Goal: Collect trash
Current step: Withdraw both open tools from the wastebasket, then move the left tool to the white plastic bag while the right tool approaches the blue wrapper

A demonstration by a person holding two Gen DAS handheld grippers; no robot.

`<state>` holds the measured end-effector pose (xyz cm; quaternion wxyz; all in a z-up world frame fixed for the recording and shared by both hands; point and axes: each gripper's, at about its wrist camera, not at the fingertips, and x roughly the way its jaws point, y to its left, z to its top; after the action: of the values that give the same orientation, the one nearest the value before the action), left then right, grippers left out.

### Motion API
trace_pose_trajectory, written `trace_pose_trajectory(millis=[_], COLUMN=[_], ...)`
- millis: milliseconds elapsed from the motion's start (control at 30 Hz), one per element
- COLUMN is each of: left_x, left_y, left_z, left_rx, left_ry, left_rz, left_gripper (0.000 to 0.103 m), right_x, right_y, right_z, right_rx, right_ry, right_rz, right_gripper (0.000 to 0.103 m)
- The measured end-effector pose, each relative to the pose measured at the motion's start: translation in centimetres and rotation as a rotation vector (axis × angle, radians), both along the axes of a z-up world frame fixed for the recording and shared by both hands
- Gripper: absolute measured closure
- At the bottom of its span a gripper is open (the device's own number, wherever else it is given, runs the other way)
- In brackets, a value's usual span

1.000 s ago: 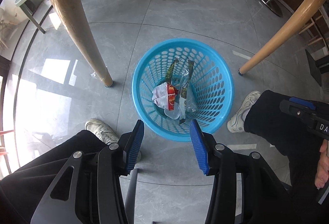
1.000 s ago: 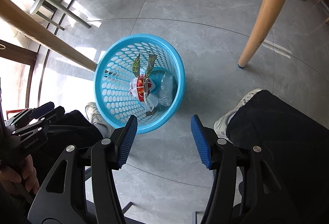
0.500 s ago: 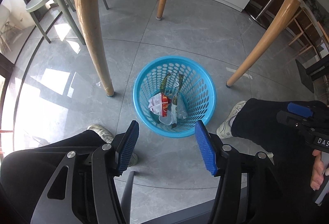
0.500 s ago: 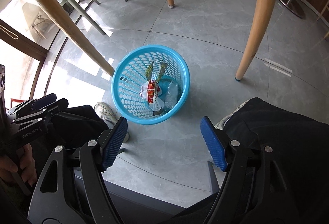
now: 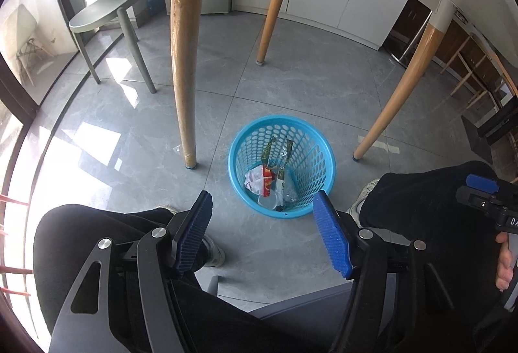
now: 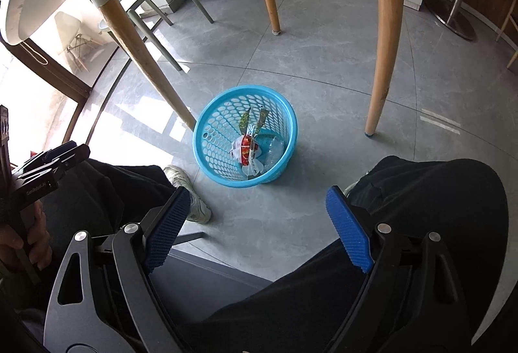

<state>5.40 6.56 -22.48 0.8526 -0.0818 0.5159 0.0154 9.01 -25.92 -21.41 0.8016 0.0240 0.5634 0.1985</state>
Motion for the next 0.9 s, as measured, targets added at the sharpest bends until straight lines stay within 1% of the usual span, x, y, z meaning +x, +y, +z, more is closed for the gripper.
trace_pose_trajectory(millis=[167,333,433,567,667,900], left_x=[-1.3,-2.2,-2.5,-2.6,-2.1,-0.9], left_y=[1.1,1.5,1.4,1.4,1.6,1.9], left_z=[1.9,5.0,7.2,10.1,12.1,16.5], left_rx=[0.002,0.023,0.038,0.069,0.073,0.080], left_ry=[-0.037,-0.098,-0.148,-0.218,-0.258,-0.366], left_rz=[0.022,0.034,0.030,0.030,0.035,0.069], left_gripper=[0.036,0.035,0.032,0.031,0.030,0.028], right_x=[-1.5,-2.3,-2.7,-2.3,-1.6,1.2], right_y=[-0.9,-1.5,-1.7,-1.8,-2.0,-2.2], right_z=[2.8,5.6,7.9,11.5,14.0,18.6], right_rx=[0.009,0.034,0.050,0.068,0.079,0.103], right_ry=[-0.063,-0.111,-0.162,-0.243,-0.297,-0.384], right_rz=[0.008,0.014,0.022,0.023,0.017,-0.007], right_gripper=[0.020,0.020,0.015,0.014,0.013,0.011])
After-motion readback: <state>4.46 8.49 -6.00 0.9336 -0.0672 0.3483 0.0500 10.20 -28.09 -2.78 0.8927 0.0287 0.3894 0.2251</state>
